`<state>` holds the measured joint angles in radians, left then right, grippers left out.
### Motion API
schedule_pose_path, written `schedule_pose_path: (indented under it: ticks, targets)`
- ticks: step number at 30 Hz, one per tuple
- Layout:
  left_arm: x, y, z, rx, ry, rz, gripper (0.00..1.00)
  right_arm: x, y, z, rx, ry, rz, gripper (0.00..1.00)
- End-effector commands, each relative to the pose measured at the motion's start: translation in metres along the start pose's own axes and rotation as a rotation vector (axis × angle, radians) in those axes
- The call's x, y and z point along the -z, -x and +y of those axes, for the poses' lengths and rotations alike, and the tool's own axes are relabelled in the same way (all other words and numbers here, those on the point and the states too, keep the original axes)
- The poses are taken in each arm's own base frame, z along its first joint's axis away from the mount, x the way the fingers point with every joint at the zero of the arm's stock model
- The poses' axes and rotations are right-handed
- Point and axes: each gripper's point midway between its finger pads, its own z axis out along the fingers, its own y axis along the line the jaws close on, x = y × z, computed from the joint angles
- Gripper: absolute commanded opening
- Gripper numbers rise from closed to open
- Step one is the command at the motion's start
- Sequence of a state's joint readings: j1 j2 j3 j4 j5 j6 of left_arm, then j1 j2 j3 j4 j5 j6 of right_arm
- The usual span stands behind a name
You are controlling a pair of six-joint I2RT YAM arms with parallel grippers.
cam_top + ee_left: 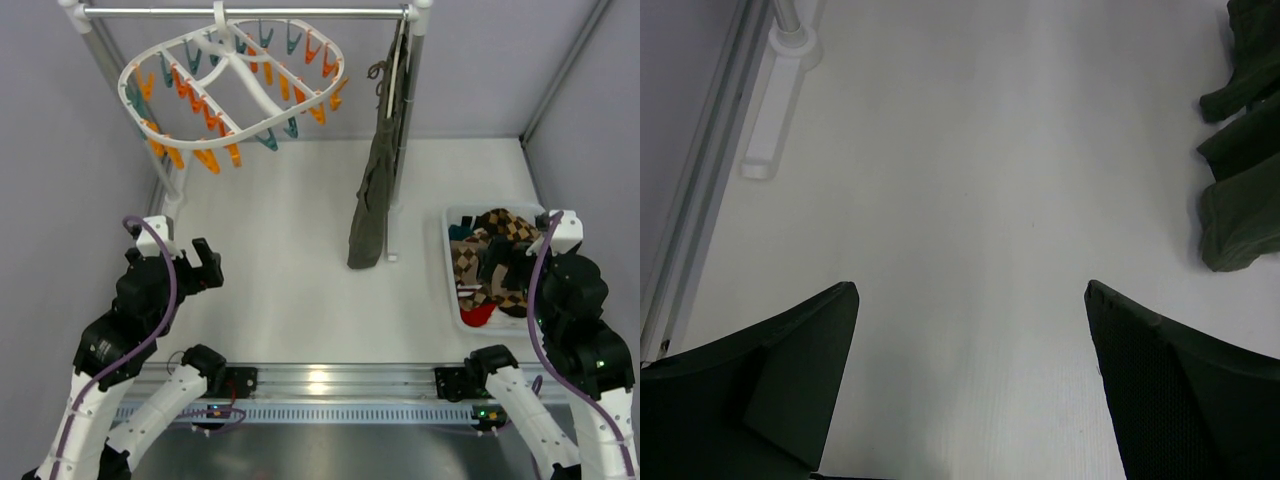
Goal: Remove the socks clipped to the hanger
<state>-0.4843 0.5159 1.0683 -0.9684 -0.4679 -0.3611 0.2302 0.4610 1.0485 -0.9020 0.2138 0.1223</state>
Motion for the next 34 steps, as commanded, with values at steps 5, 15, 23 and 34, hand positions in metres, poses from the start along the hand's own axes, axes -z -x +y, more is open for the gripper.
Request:
schedule_pose_path:
  ticks: [5,15,23,34]
  targets:
    - [0.010,0.005,-0.004,-0.059,-0.055,0.006,0.98,0.003,0.005,0.007,0.030,0.049,-0.006,1.00]
    - [0.007,0.005,-0.006,-0.094,-0.060,0.017,0.98,-0.003,0.007,0.007,0.033,0.038,-0.009,0.99]
    - [0.007,0.007,-0.003,-0.101,-0.046,0.006,0.98,-0.005,0.007,0.010,0.027,0.052,-0.007,0.99]
    - [0.009,0.009,0.001,-0.082,-0.032,-0.012,0.98,-0.005,0.009,0.014,0.025,0.074,-0.014,0.99]
